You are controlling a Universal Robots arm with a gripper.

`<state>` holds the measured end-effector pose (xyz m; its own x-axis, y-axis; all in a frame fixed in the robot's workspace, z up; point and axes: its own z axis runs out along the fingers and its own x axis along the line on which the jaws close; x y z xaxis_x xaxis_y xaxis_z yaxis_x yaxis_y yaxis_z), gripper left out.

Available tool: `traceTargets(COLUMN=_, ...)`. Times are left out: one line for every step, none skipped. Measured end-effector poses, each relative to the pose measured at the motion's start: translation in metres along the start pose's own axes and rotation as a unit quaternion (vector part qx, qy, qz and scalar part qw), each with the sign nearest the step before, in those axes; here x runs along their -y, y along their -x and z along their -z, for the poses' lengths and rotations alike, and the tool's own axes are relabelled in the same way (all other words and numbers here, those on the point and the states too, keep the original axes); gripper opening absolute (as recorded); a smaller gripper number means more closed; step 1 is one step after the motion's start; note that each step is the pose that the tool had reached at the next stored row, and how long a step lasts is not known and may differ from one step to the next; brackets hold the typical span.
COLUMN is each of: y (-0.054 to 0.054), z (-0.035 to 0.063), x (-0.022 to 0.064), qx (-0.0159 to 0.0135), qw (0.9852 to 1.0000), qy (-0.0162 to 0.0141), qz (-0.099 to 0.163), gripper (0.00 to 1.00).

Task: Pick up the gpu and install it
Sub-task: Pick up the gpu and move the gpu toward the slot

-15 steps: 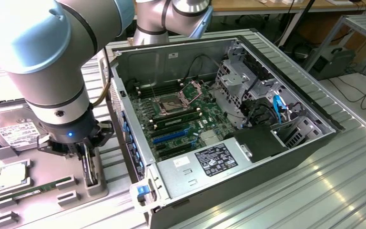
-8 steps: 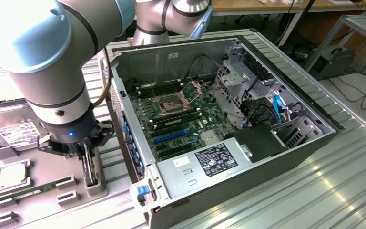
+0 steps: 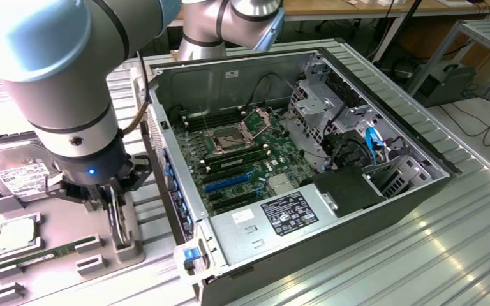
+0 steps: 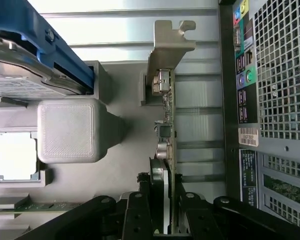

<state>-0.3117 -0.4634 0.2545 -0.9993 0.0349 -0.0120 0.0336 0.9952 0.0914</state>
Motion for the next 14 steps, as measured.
traceTargets(y=0.000, z=0.0048, x=-0.0005, qx=0.0000, qw=1.0000, qy=0.0000, qz=0.000, gripper=0.28)
traceTargets(y=0.000, z=0.0115, x=-0.0010, qx=0.0000, qw=1.0000, qy=0.0000, qz=0.000, gripper=0.28)
traceTargets(y=0.000, z=0.0178, x=-0.0016, qx=0.0000, qw=1.0000, qy=0.0000, qz=0.000, gripper=0.28)
traceTargets(y=0.000, z=0.0229, x=-0.0021, qx=0.0000, qw=1.0000, qy=0.0000, qz=0.000, gripper=0.28)
traceTargets(y=0.000, z=0.0294, x=-0.0027, qx=0.0000, qw=1.0000, qy=0.0000, qz=0.000, gripper=0.28)
traceTargets(y=0.000, z=0.0336, x=-0.0031, qx=-0.0001, qw=1.0000, qy=-0.0001, qz=0.000, gripper=0.28)
traceTargets(y=0.000, z=0.0385, x=-0.0036, qx=0.0000, qw=1.0000, qy=0.0001, qz=0.000, gripper=0.28)
traceTargets(y=0.001, z=0.0427, x=-0.0039, qx=0.0000, qw=1.0000, qy=0.0000, qz=0.000, gripper=0.28)
traceTargets(y=0.001, z=0.0501, x=-0.0046, qx=0.0000, qw=1.0000, qy=0.0000, qz=0.000, gripper=0.28)
traceTargets(y=0.001, z=0.0543, x=-0.0050, qx=0.0000, qw=1.0000, qy=0.0000, qz=0.000, gripper=0.28)
traceTargets(y=0.001, z=0.0593, x=-0.0054, qx=0.0000, qw=1.0000, qy=0.0000, qz=0.000, gripper=0.28)
traceTargets(y=0.001, z=0.0650, x=-0.0060, qx=0.0000, qw=1.0000, qy=0.0000, qz=0.000, gripper=0.28)
traceTargets(y=0.001, z=0.0692, x=-0.0064, qx=0.0000, qw=1.0000, qy=0.0000, qz=0.000, gripper=0.28)
traceTargets(y=0.001, z=0.0805, x=-0.0074, qx=0.0000, qw=1.0000, qy=0.0000, qz=0.000, gripper=0.28)
